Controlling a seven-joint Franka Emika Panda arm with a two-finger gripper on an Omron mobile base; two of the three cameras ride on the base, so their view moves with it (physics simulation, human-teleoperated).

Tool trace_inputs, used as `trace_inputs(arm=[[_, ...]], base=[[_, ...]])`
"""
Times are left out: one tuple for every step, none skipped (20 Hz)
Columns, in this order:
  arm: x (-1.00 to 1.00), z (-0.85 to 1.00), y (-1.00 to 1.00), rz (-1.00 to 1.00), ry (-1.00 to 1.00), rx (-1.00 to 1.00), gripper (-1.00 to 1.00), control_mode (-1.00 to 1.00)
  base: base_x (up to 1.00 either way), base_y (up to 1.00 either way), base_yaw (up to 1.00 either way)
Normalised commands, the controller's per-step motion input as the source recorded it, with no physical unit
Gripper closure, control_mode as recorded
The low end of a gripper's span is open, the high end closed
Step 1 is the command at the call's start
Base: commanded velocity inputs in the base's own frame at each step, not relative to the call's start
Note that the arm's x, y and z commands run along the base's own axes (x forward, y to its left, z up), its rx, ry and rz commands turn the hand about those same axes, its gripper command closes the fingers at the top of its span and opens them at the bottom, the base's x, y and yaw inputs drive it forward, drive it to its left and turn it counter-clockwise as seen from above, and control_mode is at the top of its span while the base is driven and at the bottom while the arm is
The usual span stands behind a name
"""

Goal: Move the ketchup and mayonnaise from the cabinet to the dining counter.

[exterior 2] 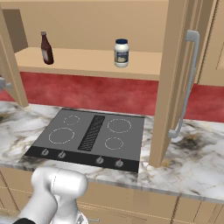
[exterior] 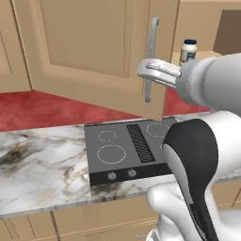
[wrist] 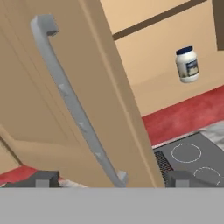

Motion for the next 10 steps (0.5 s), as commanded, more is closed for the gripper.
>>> trace_inputs(arm=[[-0.39,0.03,-0.43,-0.03,0.0,0.21,-1.0,-1.0],[-0.33,0.02,-0.46,-0.04,0.0,0.2,-1.0,-1.0],[-0.26,0.0,-0.47,-0.02,0.04,0.2,-1.0,-1.0],[-0.23,0.0,-0.49,0.0,0.01,0.19,-1.0,-1.0],[-0.21,0.04,-0.49,0.0,0.0,0.2,-1.0,-1.0],[-0.17,0.09,-0.5,0.0,0.0,0.22,-1.0,-1.0],[-0.14,0.15,-0.49,0.0,0.0,0.25,-1.0,-1.0],[-0.11,0.19,-0.47,0.0,0.0,0.29,-1.0,-1.0],[-0.09,0.23,-0.49,0.0,0.0,0.35,-1.0,-1.0],[-0.03,0.22,-0.46,0.0,0.01,0.37,-1.0,-1.0]], base=[[0.0,0.0,0.0],[0.0,0.0,0.0],[0.0,0.0,0.0],[0.0,0.0,0.0],[0.0,0.0,0.0],[0.0,0.0,0.0],[0.0,0.0,0.0],[0.0,0.0,0.0],[0.0,0.0,0.0],[0.0,0.0,0.0]])
